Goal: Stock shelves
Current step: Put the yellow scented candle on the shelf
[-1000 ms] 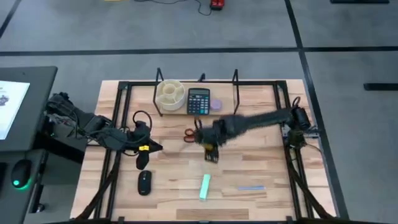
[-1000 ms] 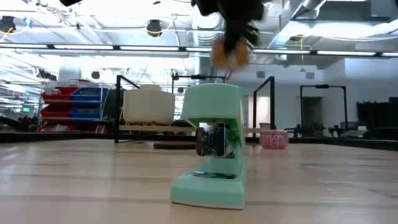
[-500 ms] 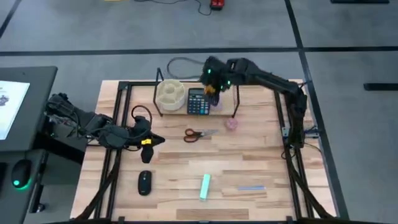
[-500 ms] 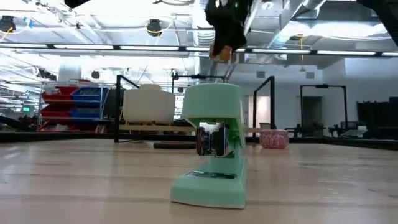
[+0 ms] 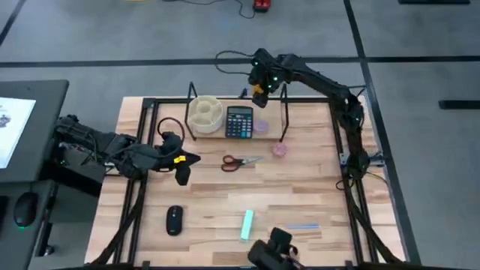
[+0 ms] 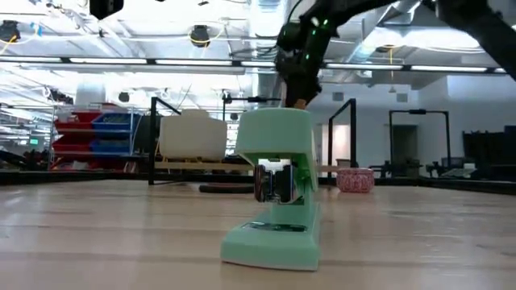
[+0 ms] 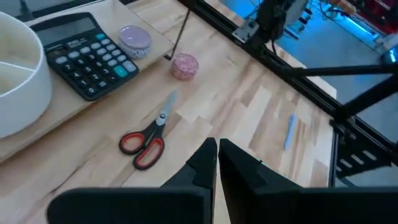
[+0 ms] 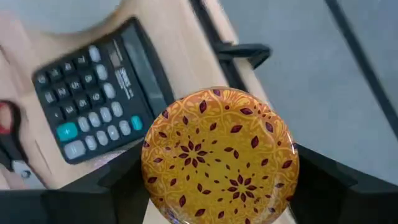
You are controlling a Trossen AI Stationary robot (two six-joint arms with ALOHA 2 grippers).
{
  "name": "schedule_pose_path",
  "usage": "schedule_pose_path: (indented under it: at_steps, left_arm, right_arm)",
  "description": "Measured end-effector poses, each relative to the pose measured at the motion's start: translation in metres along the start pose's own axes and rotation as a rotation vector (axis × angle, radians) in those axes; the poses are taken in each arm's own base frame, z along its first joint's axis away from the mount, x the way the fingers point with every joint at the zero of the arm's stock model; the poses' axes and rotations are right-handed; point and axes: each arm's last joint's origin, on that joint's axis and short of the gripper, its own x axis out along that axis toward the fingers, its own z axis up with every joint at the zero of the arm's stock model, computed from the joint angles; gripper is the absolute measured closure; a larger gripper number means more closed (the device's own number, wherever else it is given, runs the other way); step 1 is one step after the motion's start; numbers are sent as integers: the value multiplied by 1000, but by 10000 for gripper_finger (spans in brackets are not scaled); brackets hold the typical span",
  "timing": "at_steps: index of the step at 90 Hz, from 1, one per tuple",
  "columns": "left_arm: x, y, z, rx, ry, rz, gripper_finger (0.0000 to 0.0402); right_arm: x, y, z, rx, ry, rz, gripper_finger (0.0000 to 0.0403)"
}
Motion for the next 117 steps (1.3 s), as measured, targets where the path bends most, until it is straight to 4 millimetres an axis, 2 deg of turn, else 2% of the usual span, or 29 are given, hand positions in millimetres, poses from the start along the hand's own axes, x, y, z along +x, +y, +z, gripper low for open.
schedule_pose_path:
  at_steps: [18,42,117]
  left_arm:
    - [4,5,4,-37,-20,34,402]
    - [7,10,9,-57,-37,64,402]
    - [8,11,9,-35,-34,62,402]
  right_arm:
    - [45,-2,0,-26,79,19,124]
    - [76,-11,-8,-6,181,32,124]
    - [76,-7,-9,20,187,84,123]
